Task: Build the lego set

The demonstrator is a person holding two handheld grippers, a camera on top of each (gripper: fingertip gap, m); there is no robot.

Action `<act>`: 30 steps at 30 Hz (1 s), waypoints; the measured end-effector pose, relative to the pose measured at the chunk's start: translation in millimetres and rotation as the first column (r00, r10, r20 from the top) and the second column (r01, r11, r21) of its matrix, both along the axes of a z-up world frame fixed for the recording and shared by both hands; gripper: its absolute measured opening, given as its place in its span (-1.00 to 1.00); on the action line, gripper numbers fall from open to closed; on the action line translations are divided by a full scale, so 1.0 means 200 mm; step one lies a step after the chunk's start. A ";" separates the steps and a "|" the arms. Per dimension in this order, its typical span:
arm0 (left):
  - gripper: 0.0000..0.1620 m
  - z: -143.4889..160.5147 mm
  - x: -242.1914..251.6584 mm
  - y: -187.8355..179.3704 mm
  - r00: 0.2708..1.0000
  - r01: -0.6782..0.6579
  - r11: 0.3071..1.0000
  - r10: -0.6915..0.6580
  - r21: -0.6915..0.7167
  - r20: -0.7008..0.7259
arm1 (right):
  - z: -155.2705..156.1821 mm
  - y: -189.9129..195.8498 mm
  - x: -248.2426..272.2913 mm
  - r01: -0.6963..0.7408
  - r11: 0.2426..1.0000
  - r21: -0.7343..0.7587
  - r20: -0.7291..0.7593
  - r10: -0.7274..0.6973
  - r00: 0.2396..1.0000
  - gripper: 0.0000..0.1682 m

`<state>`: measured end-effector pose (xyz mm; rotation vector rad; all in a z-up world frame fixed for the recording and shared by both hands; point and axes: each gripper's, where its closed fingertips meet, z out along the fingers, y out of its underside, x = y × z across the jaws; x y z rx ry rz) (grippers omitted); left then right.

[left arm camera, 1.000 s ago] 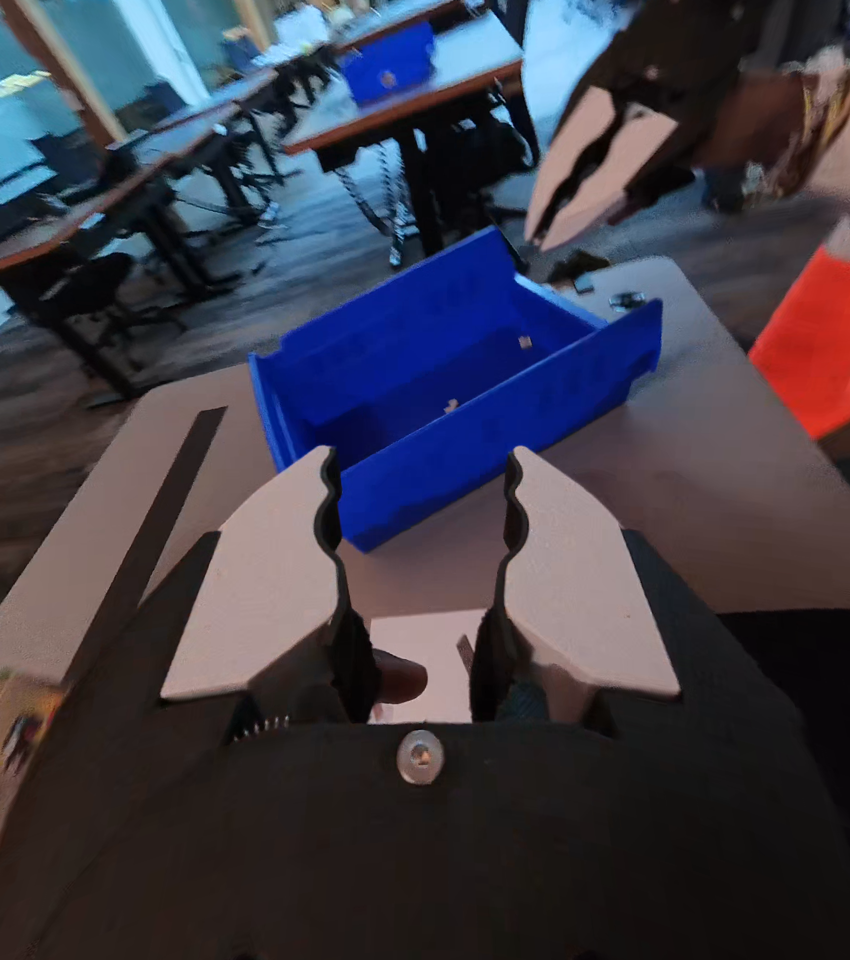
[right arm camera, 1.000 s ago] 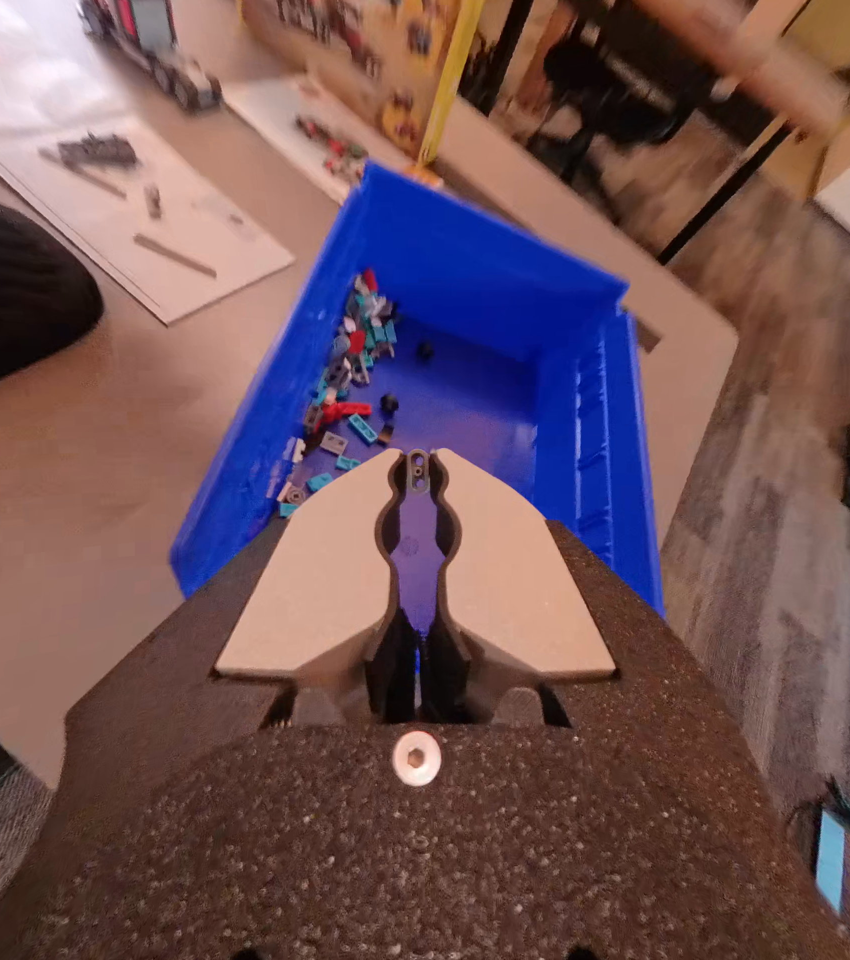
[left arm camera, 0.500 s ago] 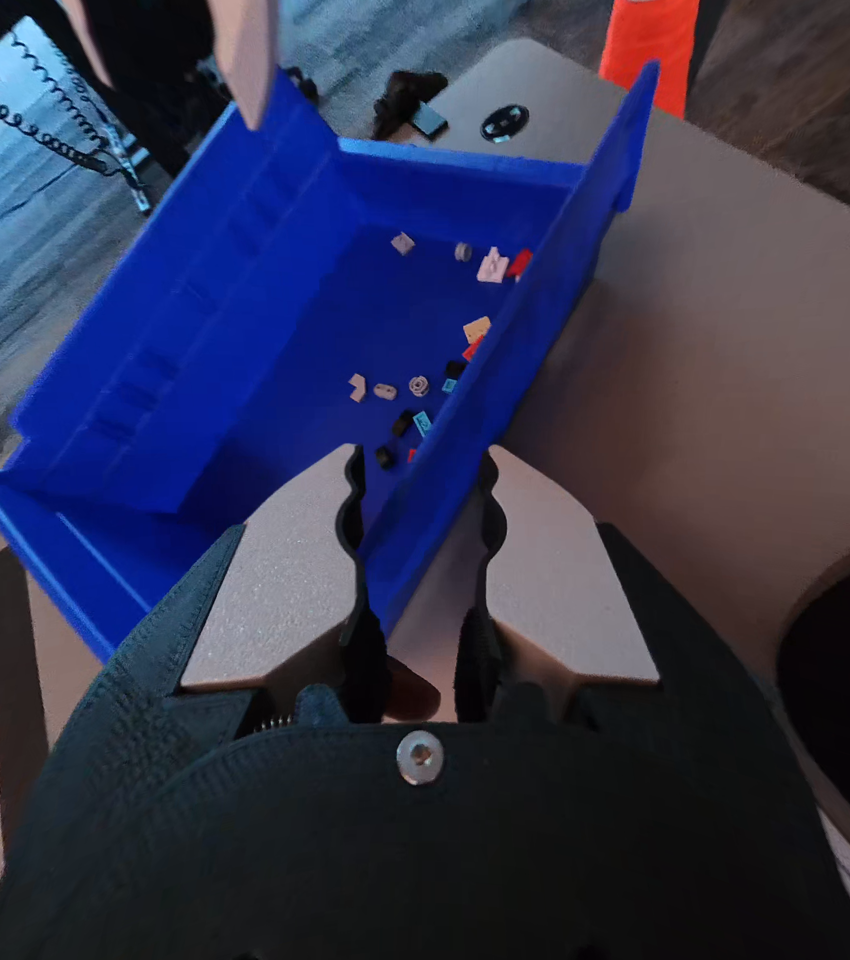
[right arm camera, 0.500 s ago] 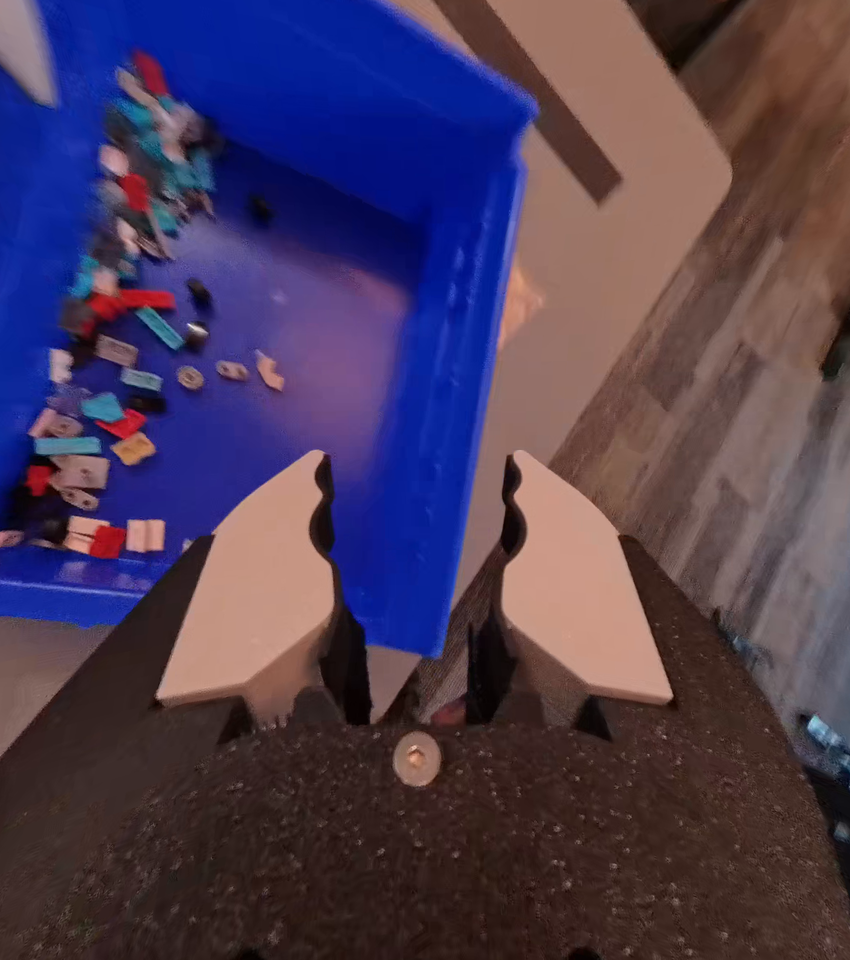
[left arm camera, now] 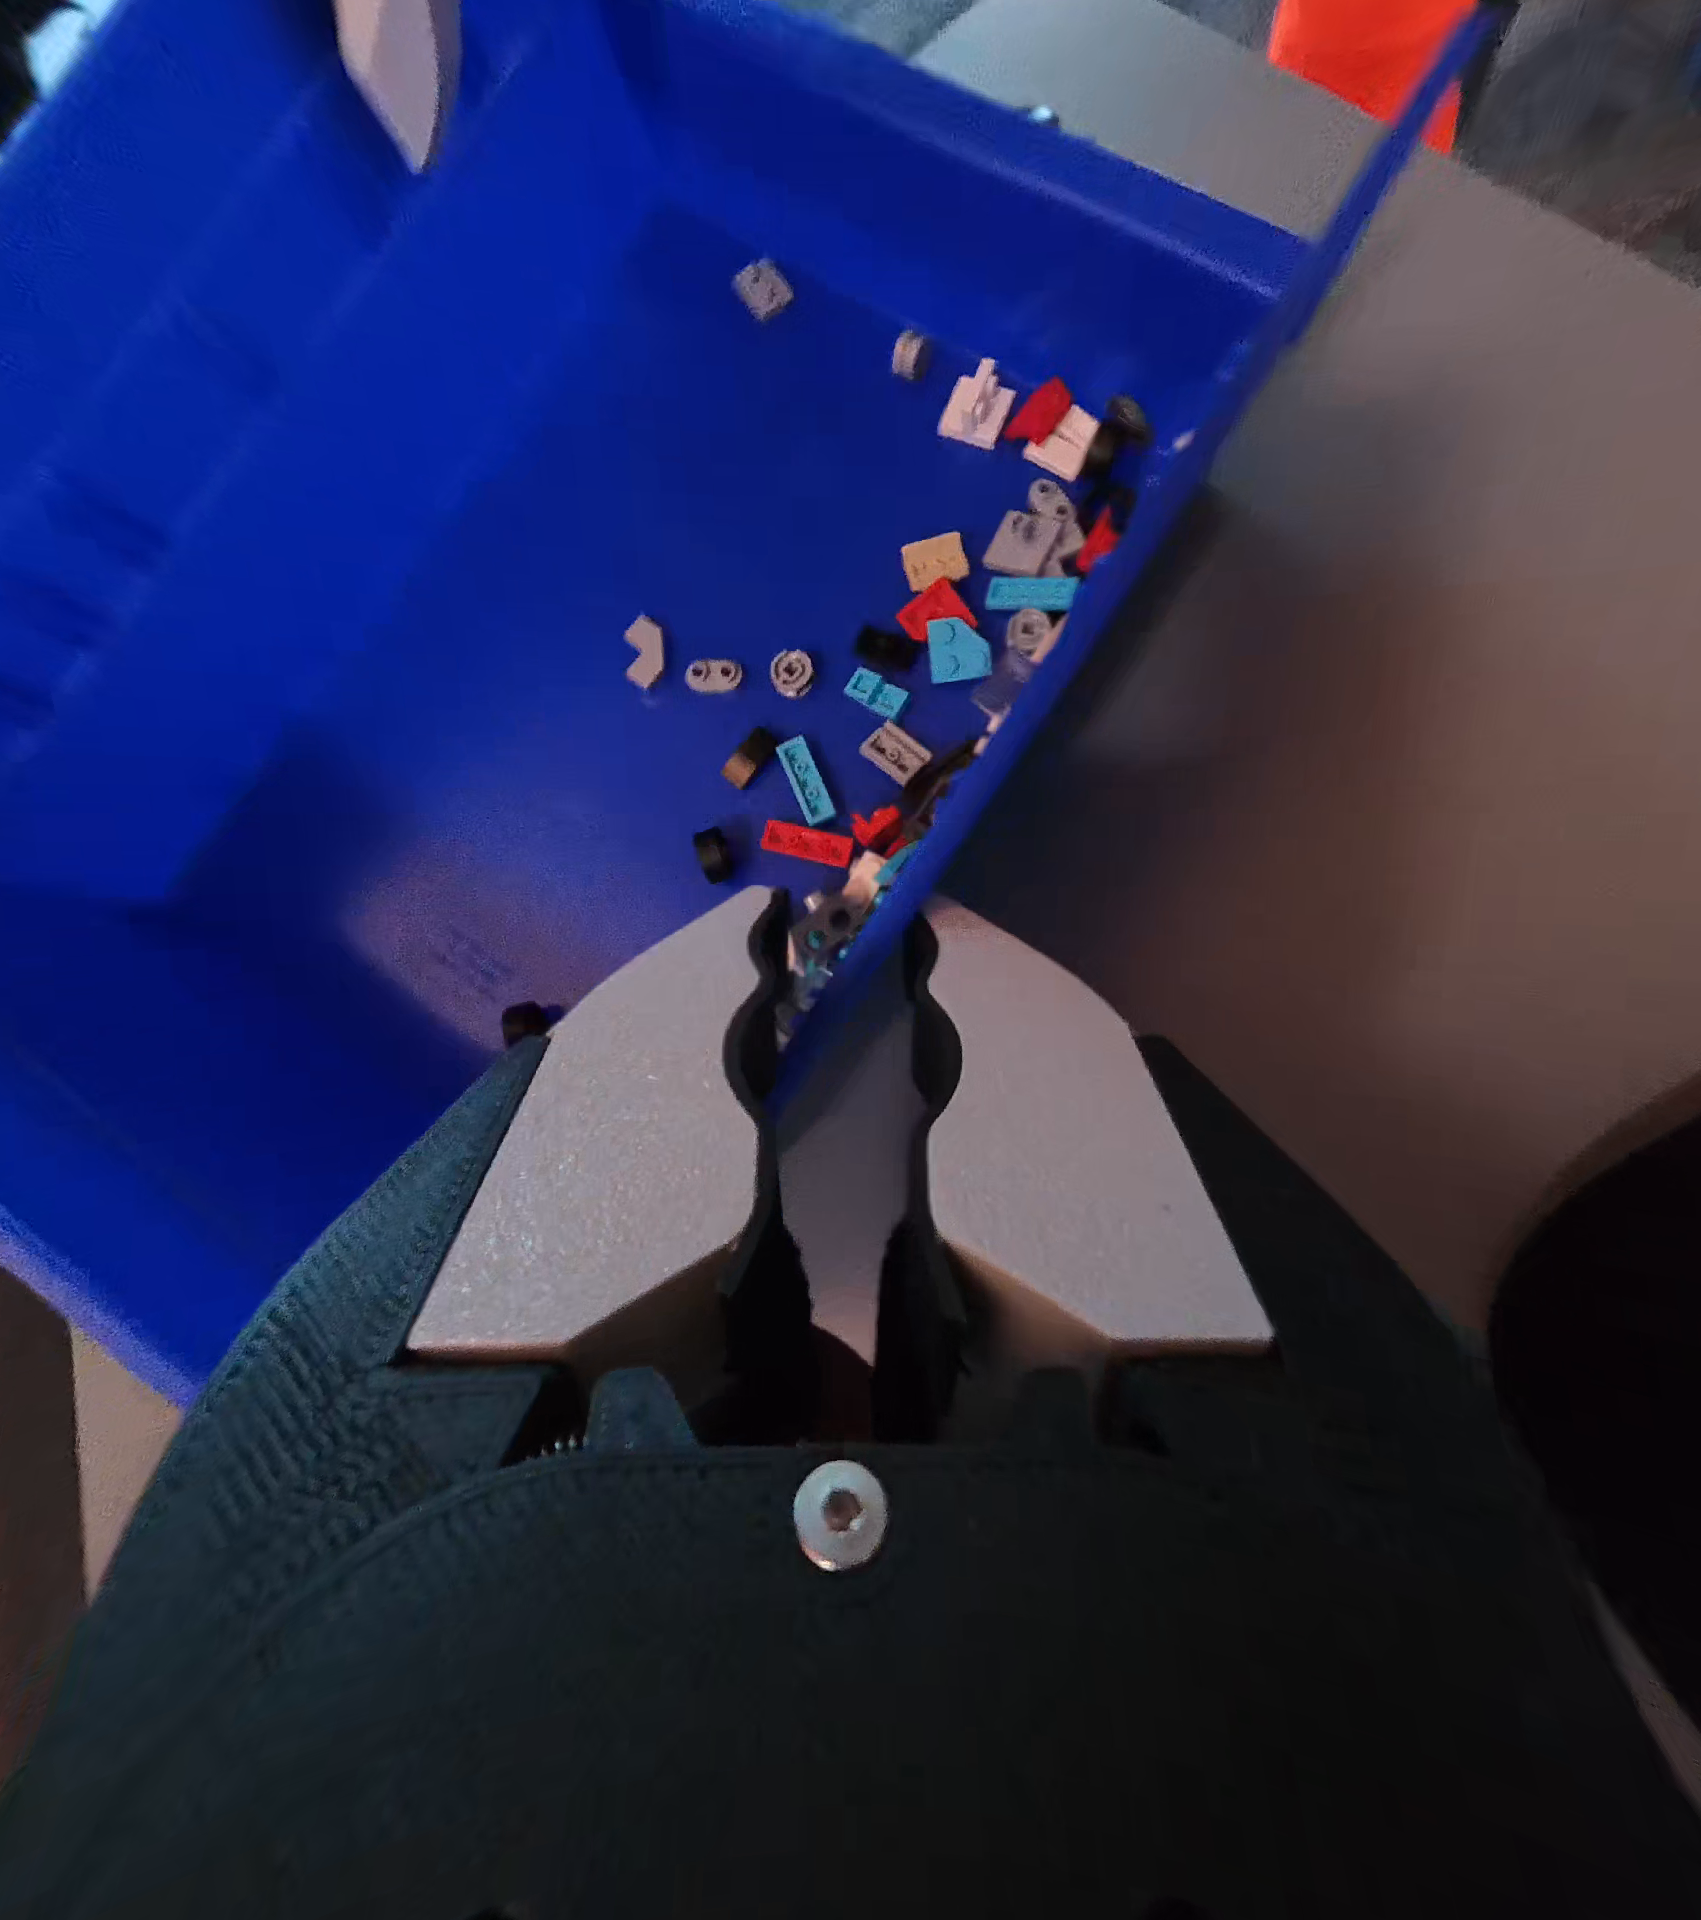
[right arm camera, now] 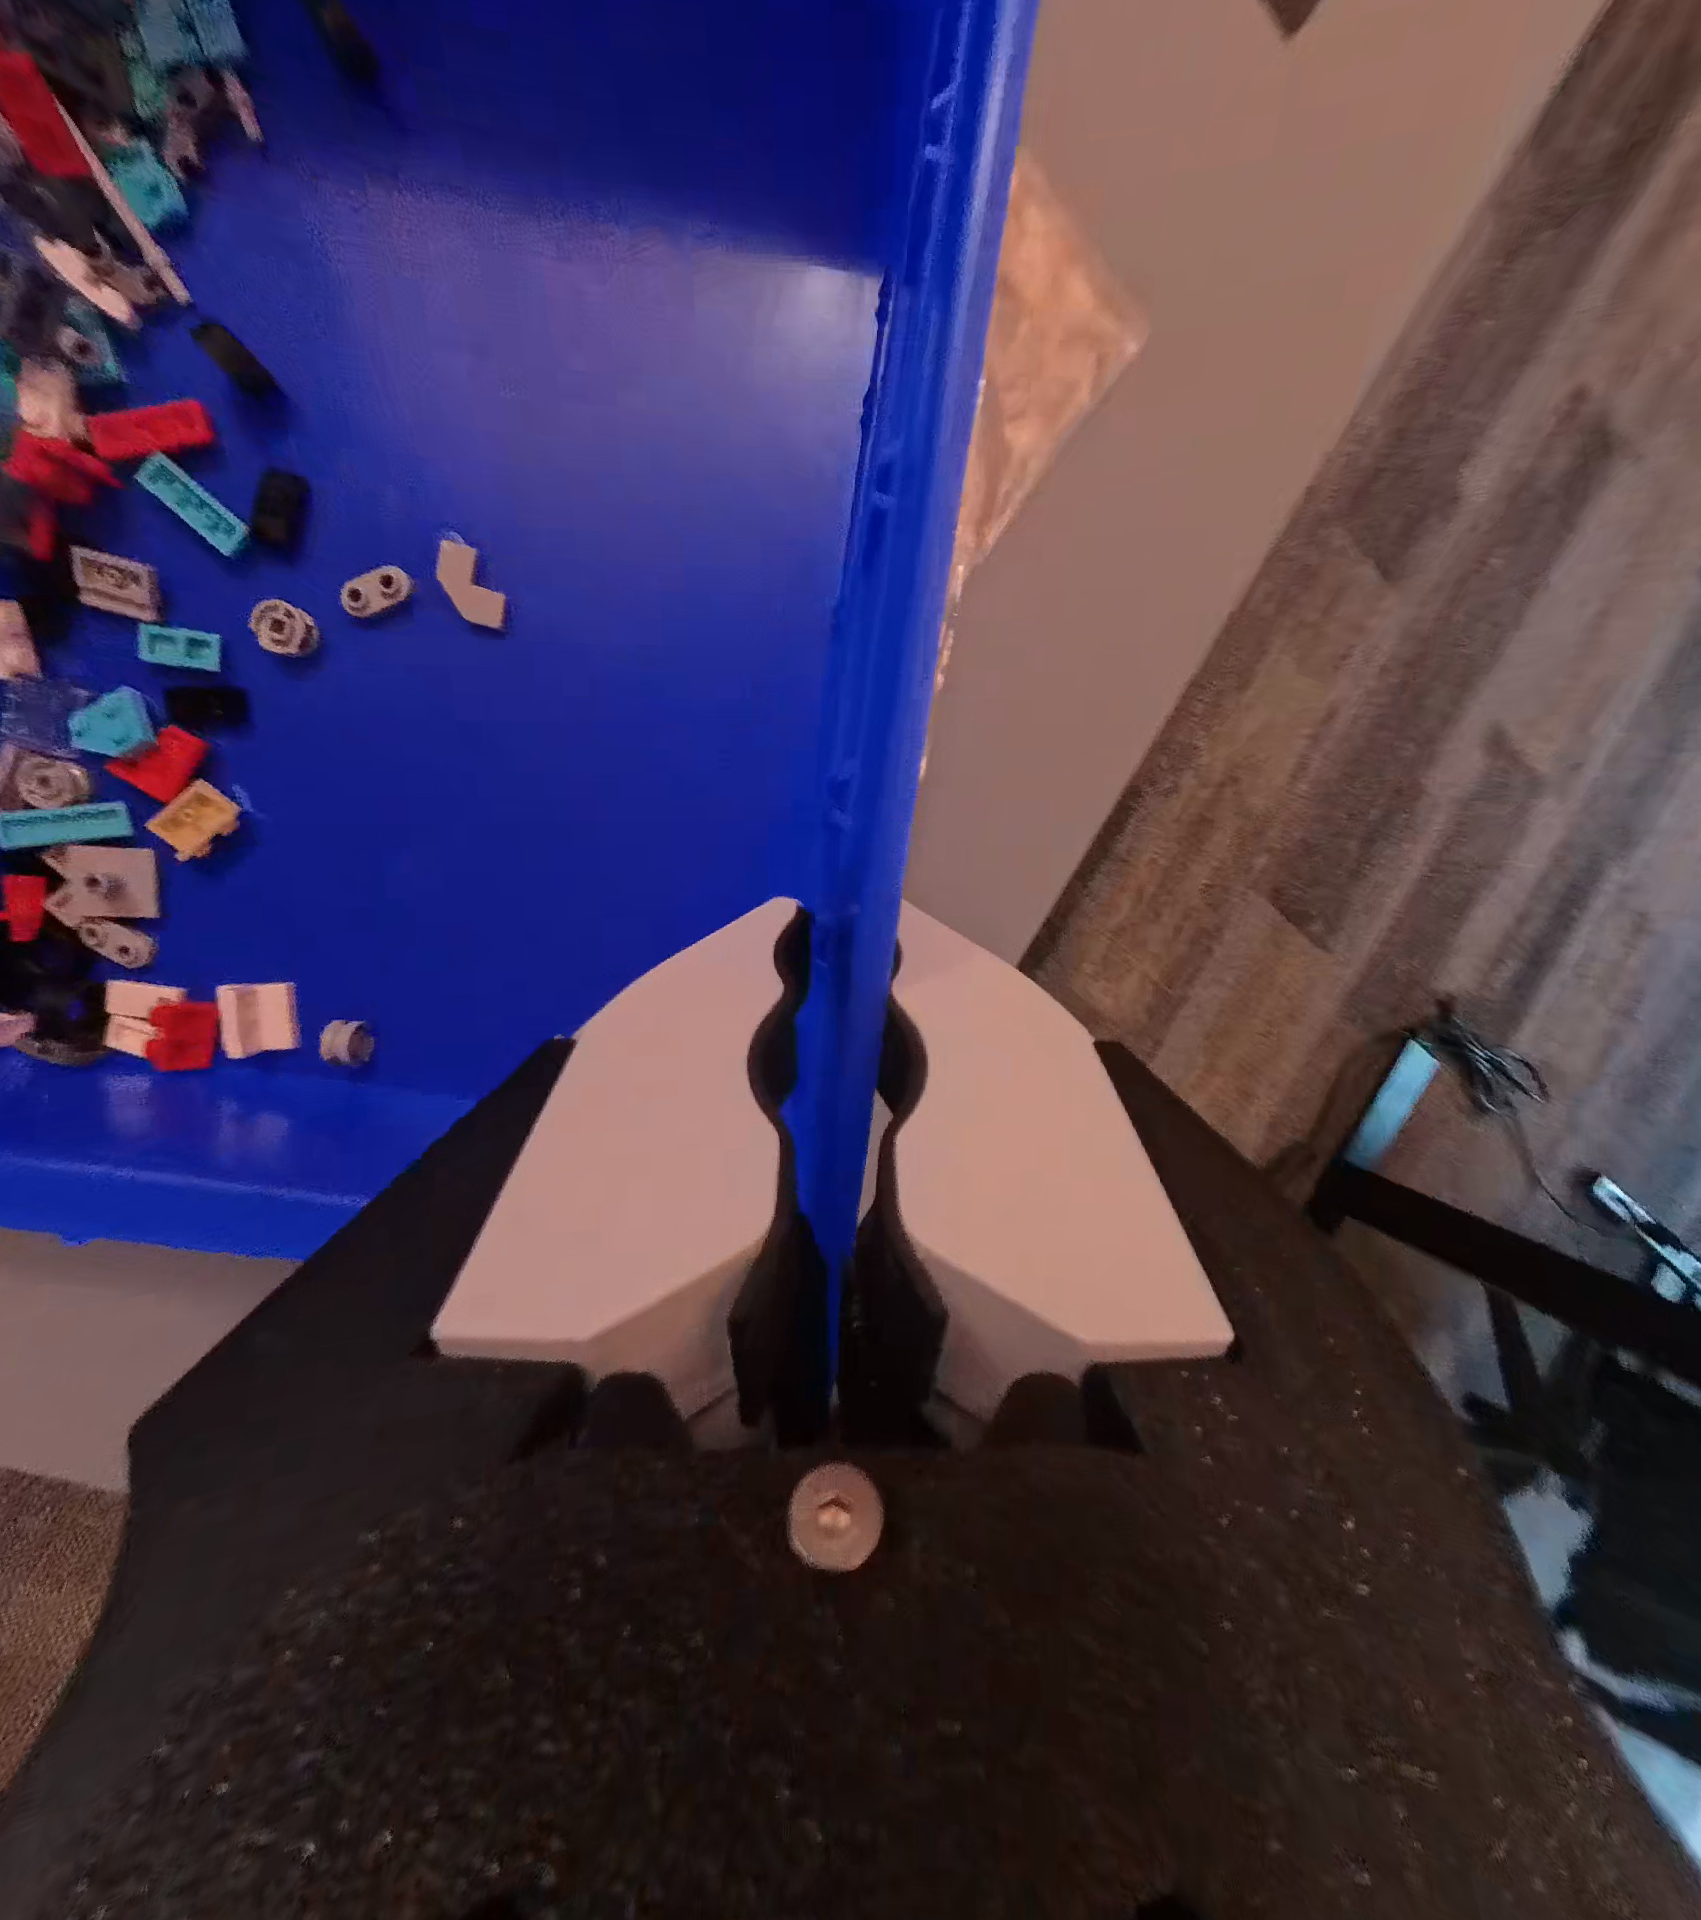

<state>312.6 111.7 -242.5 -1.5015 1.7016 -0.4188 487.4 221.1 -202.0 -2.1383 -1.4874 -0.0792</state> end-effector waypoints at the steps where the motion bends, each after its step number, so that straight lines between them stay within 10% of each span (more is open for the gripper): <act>1: -0.63 0.00 -0.02 0.00 0.999 -0.032 0.999 0.033 -0.005 0.033 | 0.04 -0.04 0.00 0.027 0.999 0.028 0.018 -0.027 0.999 -0.89; 6: 0.14 0.02 -0.21 0.15 0.814 -0.498 0.847 0.531 -0.188 0.236 | 0.03 -0.16 0.00 0.149 0.989 0.018 -0.010 -0.149 0.989 -0.90; 9: 0.37 0.02 -0.19 0.06 0.754 -0.554 0.805 0.593 -0.211 0.281 | 0.03 -0.20 -0.01 0.170 0.985 -0.025 -0.074 -0.172 0.982 -0.92; 16: -0.04 0.11 -0.24 0.00 0.826 -0.450 0.862 0.501 -0.233 0.257 | 0.02 -0.26 0.06 0.238 0.970 -0.052 -0.068 -0.241 0.968 -0.92; 20: -0.04 0.13 -0.28 0.06 0.595 -0.450 0.646 0.732 -0.616 0.332 | 0.04 -0.31 0.11 0.315 0.948 -0.036 -0.089 -0.317 0.944 -0.93; 24: 0.10 0.03 -0.09 0.06 0.547 -0.237 0.403 0.807 -0.884 0.221 | 0.06 -0.37 0.11 0.382 0.924 -0.007 -0.102 -0.380 0.919 -0.92; 30: -0.21 -0.05 0.01 0.21 0.581 -0.281 0.381 0.798 -0.881 0.159 | 0.11 -0.43 0.11 0.443 0.894 0.063 -0.113 -0.435 0.894 -0.92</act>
